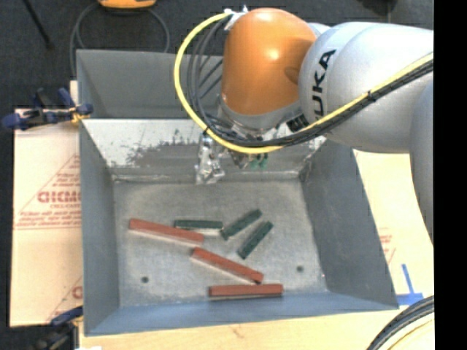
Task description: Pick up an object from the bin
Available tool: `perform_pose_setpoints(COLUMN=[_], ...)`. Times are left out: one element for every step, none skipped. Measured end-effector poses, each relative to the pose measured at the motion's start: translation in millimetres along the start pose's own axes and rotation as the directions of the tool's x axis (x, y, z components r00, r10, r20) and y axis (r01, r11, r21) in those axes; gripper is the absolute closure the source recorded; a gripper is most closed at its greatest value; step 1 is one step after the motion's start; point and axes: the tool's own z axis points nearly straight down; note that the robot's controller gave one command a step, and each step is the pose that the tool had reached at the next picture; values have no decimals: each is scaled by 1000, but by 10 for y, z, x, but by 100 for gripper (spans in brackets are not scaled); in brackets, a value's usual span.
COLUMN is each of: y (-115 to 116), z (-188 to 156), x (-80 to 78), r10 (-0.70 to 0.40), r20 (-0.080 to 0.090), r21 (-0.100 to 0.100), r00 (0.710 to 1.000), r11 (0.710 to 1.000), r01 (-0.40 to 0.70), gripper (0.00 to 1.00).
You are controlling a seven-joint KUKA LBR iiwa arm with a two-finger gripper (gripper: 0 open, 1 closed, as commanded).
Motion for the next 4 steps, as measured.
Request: perform_pose_setpoints(y=[2, 233, 227, 544], z=[1, 1020, 984, 1627], x=[0, -102, -121, 286], r10=[0, 40, 42, 129], r20=[0, -8, -1, 5], r21=[0, -1, -1, -4], r00=[1000, 999, 999, 992], r11=[1000, 999, 999, 992], r01=[0, -40, -42, -129], gripper=[100, 0, 0, 100])
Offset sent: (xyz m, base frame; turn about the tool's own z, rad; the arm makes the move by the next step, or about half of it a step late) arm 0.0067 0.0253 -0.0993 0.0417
